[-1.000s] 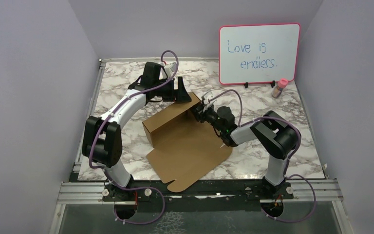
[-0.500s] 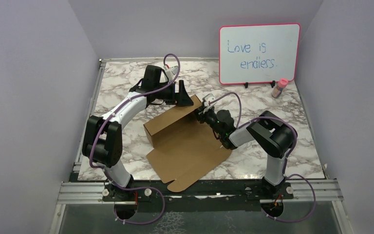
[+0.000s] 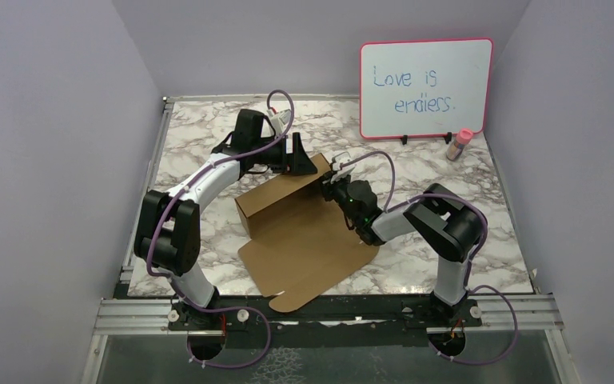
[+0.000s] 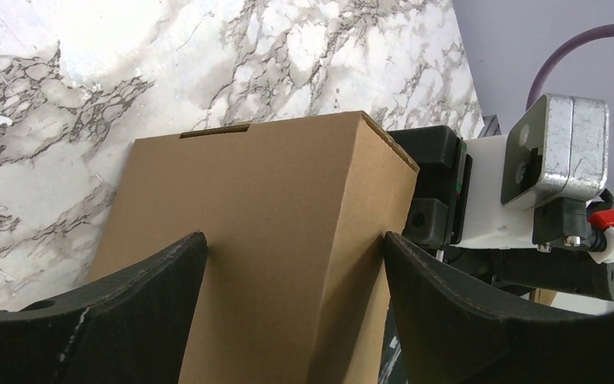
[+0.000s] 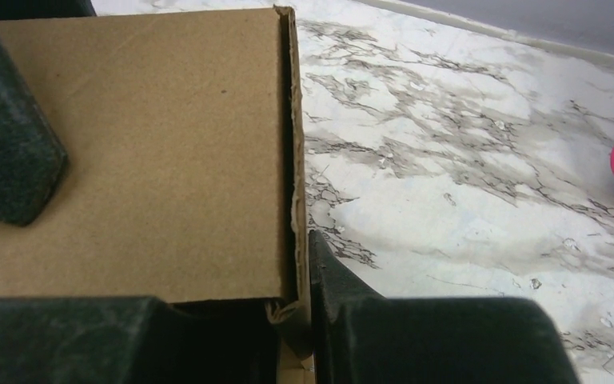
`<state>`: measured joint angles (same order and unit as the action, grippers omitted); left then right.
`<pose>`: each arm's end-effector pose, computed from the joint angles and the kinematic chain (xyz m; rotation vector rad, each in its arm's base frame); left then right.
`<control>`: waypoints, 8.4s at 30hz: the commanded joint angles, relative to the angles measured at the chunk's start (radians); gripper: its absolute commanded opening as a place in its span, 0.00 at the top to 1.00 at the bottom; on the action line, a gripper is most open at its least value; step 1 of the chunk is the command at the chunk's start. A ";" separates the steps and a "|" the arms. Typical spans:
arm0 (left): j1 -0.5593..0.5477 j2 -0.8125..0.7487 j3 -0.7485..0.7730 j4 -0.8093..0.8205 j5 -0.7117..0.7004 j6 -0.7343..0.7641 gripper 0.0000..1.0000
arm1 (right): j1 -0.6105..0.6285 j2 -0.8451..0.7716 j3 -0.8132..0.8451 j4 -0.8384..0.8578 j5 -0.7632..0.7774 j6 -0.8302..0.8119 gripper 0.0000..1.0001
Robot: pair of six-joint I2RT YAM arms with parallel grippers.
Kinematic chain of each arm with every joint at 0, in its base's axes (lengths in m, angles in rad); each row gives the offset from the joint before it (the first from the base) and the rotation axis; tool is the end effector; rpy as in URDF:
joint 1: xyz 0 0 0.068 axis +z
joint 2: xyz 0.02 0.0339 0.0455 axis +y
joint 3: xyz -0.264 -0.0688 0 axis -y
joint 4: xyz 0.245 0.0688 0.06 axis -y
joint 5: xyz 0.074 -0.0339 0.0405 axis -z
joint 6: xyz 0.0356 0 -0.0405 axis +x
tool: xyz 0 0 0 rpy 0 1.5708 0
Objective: Fold the paper box
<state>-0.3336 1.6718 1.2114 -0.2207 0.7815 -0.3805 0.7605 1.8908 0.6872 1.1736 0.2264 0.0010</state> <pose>0.3413 -0.1448 0.2585 0.3923 2.2792 -1.2540 0.2632 0.2394 0.1537 -0.4306 1.5568 0.4095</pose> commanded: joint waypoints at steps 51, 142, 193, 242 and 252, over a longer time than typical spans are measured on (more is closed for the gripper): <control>-0.001 -0.232 -0.024 -0.127 -0.294 0.103 0.16 | -0.007 -0.154 -0.165 0.067 0.021 -0.065 0.27; -0.128 -0.104 0.017 -0.363 -1.059 0.087 0.91 | -0.014 -0.967 0.364 -1.423 0.165 0.207 0.00; 0.124 -0.507 -0.240 -0.212 -1.189 0.206 0.05 | 0.233 -0.055 1.421 -2.100 0.281 0.063 0.14; 0.177 -0.661 -0.281 -0.144 -1.056 0.294 0.02 | -0.029 -0.054 1.236 -1.833 -0.565 -0.913 0.99; 0.198 -0.746 -0.331 -0.035 -0.805 0.396 0.02 | -0.029 -0.041 1.209 -1.772 -0.598 -0.966 0.89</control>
<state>-0.1432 0.9581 0.9092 -0.3458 -0.1837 -0.0586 0.7319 1.8526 1.8999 -0.6285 -0.3275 -0.9043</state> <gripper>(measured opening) 0.978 0.085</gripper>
